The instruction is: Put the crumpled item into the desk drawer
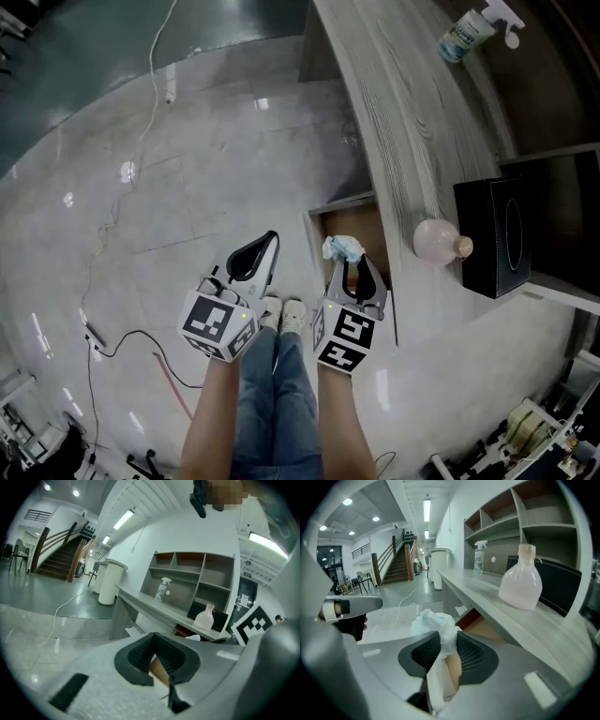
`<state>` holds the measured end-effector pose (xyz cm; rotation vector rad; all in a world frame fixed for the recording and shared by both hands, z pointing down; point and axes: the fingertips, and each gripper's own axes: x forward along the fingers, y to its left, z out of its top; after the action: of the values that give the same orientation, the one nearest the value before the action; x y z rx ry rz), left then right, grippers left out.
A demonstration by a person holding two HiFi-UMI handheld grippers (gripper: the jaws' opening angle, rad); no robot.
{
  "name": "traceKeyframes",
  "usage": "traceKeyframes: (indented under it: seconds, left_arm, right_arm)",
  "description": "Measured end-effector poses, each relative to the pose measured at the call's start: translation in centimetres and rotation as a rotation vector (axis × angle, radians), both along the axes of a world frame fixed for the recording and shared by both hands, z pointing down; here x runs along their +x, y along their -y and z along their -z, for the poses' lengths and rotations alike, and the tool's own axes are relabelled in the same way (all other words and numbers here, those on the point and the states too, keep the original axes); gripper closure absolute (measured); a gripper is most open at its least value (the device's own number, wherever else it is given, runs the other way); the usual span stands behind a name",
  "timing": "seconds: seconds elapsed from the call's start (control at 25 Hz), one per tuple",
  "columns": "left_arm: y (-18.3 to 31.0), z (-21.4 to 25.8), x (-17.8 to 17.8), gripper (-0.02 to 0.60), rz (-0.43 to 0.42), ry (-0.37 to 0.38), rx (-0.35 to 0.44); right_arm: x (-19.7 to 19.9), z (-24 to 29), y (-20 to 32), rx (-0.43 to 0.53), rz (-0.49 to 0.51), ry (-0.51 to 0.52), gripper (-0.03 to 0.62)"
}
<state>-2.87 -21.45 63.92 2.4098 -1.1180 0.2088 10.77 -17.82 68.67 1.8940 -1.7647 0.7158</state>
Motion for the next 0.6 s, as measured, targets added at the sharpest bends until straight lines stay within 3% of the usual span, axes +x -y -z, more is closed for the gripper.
traceKeyframes:
  seconds: [0.32, 0.4, 0.6]
  left_arm:
    - [-0.4, -2.6, 0.0, 0.578, 0.008, -0.011, -0.022]
    - [-0.5, -2.5, -0.3, 0.578, 0.011, -0.01, -0.023]
    - [-0.3, -1.0, -1.0, 0.578, 0.024, -0.01, -0.008]
  right_arm:
    - [1.0, -5.7, 0.0, -0.078, -0.053, 0.007, 0.406]
    - [0.8, -5.8, -0.1, -0.079, -0.054, 0.025, 0.37]
    - [0.1, -2.8, 0.3, -0.02, -0.03, 0.053, 0.372]
